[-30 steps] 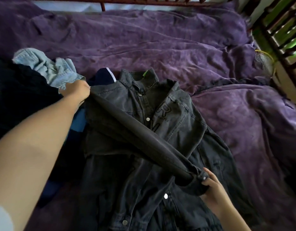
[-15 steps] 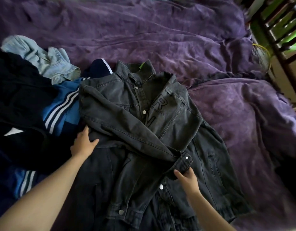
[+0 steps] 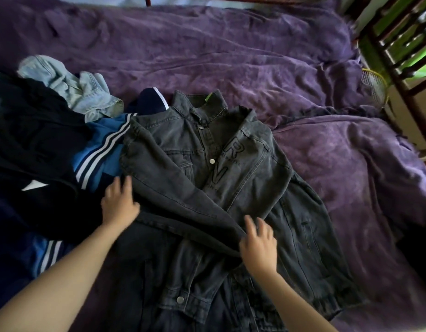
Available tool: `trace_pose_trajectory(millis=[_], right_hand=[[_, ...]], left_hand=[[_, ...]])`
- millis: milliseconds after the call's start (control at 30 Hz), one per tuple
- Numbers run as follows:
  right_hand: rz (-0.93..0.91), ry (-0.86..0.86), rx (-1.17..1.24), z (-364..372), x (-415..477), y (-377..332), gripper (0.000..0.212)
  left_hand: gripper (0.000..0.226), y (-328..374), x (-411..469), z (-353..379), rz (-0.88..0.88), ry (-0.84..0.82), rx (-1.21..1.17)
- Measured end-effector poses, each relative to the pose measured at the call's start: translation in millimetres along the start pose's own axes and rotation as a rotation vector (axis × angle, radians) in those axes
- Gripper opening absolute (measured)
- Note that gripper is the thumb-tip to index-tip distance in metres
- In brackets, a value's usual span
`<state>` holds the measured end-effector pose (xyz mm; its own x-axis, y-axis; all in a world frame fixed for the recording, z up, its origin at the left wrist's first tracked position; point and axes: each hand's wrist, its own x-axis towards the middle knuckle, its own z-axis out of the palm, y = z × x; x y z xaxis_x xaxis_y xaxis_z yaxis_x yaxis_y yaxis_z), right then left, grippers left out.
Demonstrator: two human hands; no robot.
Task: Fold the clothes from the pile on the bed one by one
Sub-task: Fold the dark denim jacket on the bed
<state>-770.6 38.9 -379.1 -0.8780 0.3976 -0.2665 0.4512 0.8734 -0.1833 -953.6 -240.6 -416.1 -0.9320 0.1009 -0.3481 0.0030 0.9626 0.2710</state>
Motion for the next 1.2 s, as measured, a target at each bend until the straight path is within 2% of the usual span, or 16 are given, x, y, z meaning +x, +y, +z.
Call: trace_pose_trajectory(millis=[67, 100, 200, 267, 333, 400, 467, 533, 600, 667, 733, 900, 1000, 1067, 1133, 1200], right_hand=[[-0.239, 0.016, -0.146, 9, -2, -11, 0.066], [-0.185, -0.086, -0.13, 11, -2, -14, 0.065], [0.448, -0.314, 0.25, 22, 10, 5, 0.06], [0.636, -0.406, 0.446, 23, 16, 24, 0.064], [0.549, -0.46, 0.423, 23, 18, 38, 0.055], [0.451, -0.495, 0.229, 19, 19, 45, 0.043], [0.402, -0.539, 0.032, 15, 24, 45, 0.047], [0.32, -0.51, -0.049, 8, 40, 40, 0.059], [0.214, -0.378, 0.002, -7, 74, 34, 0.069], [0.136, -0.243, 0.097, -27, 126, 30, 0.07], [0.108, -0.131, 0.169, -47, 187, 30, 0.064], [0.178, -0.13, 0.203, -68, 320, 34, 0.056], [0.196, -0.169, 0.423, -63, 363, 25, 0.061], [0.242, -0.188, 0.441, -57, 378, 19, 0.066], [0.292, -0.191, 0.443, -55, 389, 18, 0.058], [0.339, -0.231, 0.598, -61, 395, 19, 0.045]], left_hand=[[0.071, 15, -15, 9, 0.239, 0.072, 0.182], [0.067, 20, -21, 14, 0.273, 0.003, 0.245], [0.055, 20, -22, 29, 0.161, -0.333, 0.343], [0.054, 18, -20, 31, 0.112, -0.425, 0.376], [0.056, 25, -21, 30, 0.086, -0.46, 0.414], [0.055, 38, -18, 23, 0.048, -0.479, 0.468], [0.048, 54, -13, 14, 0.026, -0.408, 0.488], [0.037, 69, -5, 2, 0.02, -0.147, 0.404], [0.031, 81, 12, -14, 0.013, 0.187, 0.215], [0.039, 87, 39, -33, -0.032, 0.361, 0.057], [0.054, 88, 75, -51, -0.12, 0.366, -0.06], [0.073, 68, 147, -69, -0.315, 0.07, -0.396], [0.073, 58, 163, -67, -0.351, 0.054, -0.533], [0.067, 57, 172, -68, -0.397, 0.057, -0.649], [0.053, 58, 178, -72, -0.441, 0.105, -0.753], [0.039, 61, 178, -80, -0.472, 0.16, -0.89]])
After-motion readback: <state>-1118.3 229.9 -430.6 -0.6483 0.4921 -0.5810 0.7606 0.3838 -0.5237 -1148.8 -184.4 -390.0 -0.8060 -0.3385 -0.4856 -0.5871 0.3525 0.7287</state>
